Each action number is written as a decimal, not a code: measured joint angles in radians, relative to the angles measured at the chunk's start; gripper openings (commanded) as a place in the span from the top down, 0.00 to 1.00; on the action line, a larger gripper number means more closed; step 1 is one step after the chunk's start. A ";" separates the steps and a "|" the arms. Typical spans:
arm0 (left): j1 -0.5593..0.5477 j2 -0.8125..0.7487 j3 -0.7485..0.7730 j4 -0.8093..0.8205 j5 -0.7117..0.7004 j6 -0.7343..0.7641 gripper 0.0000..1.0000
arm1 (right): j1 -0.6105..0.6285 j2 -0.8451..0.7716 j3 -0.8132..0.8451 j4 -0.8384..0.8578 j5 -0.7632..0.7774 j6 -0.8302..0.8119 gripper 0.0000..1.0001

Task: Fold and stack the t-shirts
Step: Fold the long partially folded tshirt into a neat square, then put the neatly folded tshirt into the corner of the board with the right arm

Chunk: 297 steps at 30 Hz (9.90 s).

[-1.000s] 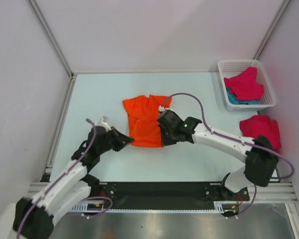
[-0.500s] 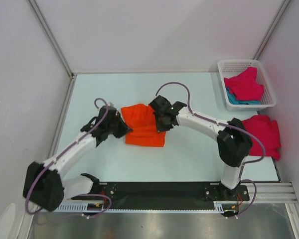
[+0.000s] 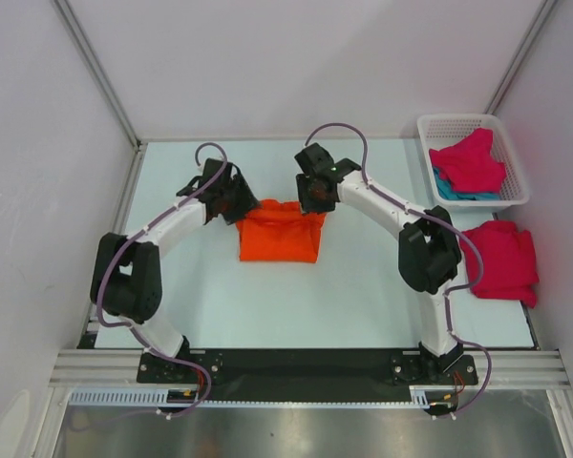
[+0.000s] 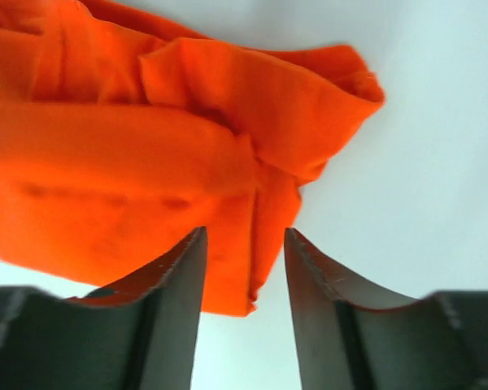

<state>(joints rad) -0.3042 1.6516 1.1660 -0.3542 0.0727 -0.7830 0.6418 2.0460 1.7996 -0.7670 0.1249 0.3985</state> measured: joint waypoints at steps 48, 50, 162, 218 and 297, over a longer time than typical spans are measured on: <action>0.005 -0.697 -0.648 -0.021 -0.018 -0.002 0.09 | -0.024 0.159 0.421 -0.077 -0.053 -0.085 0.46; 0.005 -0.746 -0.631 -0.048 -0.021 -0.002 0.09 | -0.008 0.035 0.385 -0.075 -0.039 -0.071 0.46; 0.092 -0.617 -0.109 -0.458 0.101 0.428 0.00 | 0.065 -0.142 -0.771 0.944 -0.038 0.663 0.83; 0.132 -0.594 -0.248 -0.303 0.357 0.417 0.01 | -1.058 -0.777 -0.515 -0.042 0.122 -0.056 1.00; -0.494 -0.195 -0.520 0.370 0.305 0.005 0.00 | -0.080 -0.209 -0.219 -0.066 -0.088 0.125 1.00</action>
<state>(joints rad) -0.7986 1.4563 0.6456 0.0154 0.3775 -0.7784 0.5613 1.8374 1.5806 -0.8330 0.0372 0.5232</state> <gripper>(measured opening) 0.996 0.044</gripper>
